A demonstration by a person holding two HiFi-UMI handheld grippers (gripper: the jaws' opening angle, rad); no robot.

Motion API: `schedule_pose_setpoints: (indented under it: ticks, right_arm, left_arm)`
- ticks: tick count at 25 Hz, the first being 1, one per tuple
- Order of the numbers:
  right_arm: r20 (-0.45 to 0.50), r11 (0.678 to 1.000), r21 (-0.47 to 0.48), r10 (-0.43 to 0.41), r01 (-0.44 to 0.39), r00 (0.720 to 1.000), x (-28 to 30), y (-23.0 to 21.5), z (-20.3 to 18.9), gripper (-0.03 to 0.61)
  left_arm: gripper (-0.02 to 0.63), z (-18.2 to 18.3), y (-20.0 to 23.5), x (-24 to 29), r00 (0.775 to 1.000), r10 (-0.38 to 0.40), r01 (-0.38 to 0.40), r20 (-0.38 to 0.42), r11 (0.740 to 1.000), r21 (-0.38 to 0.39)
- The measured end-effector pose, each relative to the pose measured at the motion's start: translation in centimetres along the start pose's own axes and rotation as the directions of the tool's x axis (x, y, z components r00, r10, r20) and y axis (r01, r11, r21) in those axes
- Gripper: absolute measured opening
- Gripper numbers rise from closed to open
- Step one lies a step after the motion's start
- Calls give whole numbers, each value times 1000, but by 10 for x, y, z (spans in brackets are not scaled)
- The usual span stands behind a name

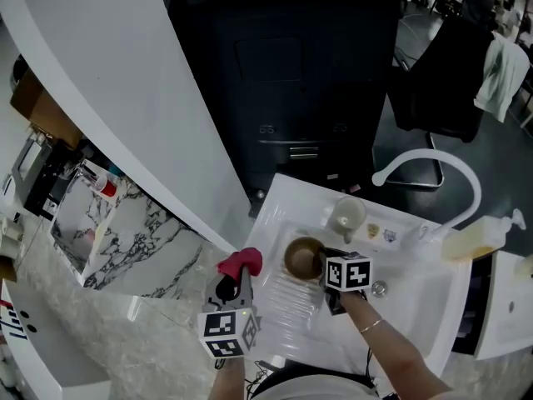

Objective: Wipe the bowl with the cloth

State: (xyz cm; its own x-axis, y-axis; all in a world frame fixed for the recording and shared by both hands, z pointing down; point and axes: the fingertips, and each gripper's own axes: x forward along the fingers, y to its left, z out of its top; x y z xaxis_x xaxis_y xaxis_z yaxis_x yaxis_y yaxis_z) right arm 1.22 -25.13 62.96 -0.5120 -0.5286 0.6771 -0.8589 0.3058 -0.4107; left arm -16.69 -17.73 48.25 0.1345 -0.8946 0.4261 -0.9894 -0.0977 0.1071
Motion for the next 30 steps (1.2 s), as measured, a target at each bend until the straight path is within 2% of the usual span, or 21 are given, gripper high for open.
schedule_pose_setpoints:
  ticks: [5, 13, 19, 27, 30]
  right_arm:
    - [25, 999, -35, -6, 6, 1000, -15, 9, 2, 23]
    - [143, 992, -119, -33, 50, 989, -70, 33, 20, 18]
    - [233, 971, -197, -85, 133, 969, -116, 47, 24, 16]
    - [325, 956, -222, -111, 189, 939, -161, 61, 22, 15]
    - [340, 947, -234, -132, 220, 931, -168, 63, 22, 15]
  left_arm:
    - [52, 3, -6, -8, 1000, -14, 14, 12, 1000, 12]
    - [52, 13, -23, -25, 997, -57, 55, 50, 998, 38]
    - [52, 18, -39, -43, 991, -102, 97, 83, 993, 60]
    - [52, 23, -55, -68, 983, -140, 130, 118, 988, 85]
    - [52, 32, -61, -79, 978, -156, 140, 136, 983, 121]
